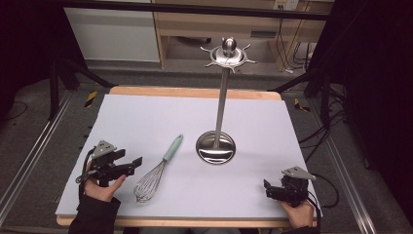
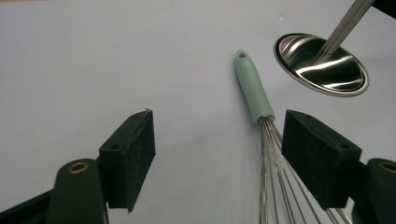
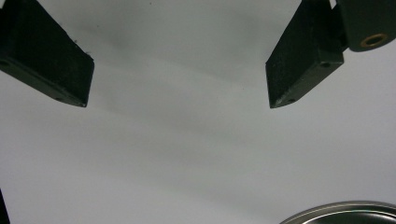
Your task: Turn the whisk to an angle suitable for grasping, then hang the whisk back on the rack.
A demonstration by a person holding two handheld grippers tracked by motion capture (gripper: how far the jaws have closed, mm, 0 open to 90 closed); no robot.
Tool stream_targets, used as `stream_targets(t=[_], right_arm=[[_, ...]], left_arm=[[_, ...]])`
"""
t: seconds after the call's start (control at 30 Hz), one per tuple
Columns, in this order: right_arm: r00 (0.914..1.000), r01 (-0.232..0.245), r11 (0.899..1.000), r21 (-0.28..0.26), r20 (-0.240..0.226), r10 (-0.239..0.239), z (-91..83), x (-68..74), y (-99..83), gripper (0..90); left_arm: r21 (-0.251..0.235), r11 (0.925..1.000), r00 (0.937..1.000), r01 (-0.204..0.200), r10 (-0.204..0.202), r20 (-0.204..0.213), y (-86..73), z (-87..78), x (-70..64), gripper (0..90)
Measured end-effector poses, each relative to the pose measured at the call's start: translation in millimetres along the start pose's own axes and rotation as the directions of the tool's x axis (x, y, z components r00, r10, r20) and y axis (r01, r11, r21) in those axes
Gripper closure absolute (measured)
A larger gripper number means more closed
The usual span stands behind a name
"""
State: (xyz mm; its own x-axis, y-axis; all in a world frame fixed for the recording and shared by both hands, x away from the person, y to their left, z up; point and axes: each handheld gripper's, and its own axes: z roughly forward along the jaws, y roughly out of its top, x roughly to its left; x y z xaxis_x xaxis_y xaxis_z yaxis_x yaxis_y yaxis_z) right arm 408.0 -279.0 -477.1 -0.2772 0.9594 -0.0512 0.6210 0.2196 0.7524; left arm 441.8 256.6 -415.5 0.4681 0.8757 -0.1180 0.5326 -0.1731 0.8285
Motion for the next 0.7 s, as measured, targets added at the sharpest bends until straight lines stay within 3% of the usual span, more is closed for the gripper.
stream_targets(t=[0.3, 0.5, 0.7], right_arm=[[0.9999, -0.009, 1.000, -0.003, 0.005, 0.009, 1.1, -2.1, 0.6, 8.4], [1.0000, -0.001, 1.000, -0.002, 0.007, 0.001, 0.9, -1.8, 0.5, 8.4], [1.0000, -0.005, 1.000, 0.002, 0.007, 0.005, 0.1, -1.1, 0.6, 8.5]], left_arm=[[-0.001, 0.9998, 0.9998, -0.018, 0.018, 0.012, 9.6, -0.6, -7.5, 24.1], [0.013, 0.9990, 0.9990, -0.043, 0.043, 0.011, 19.7, 5.9, -12.6, 23.5], [0.019, 0.9990, 0.9991, -0.040, 0.040, 0.017, 30.3, 13.4, -14.7, 23.3]])
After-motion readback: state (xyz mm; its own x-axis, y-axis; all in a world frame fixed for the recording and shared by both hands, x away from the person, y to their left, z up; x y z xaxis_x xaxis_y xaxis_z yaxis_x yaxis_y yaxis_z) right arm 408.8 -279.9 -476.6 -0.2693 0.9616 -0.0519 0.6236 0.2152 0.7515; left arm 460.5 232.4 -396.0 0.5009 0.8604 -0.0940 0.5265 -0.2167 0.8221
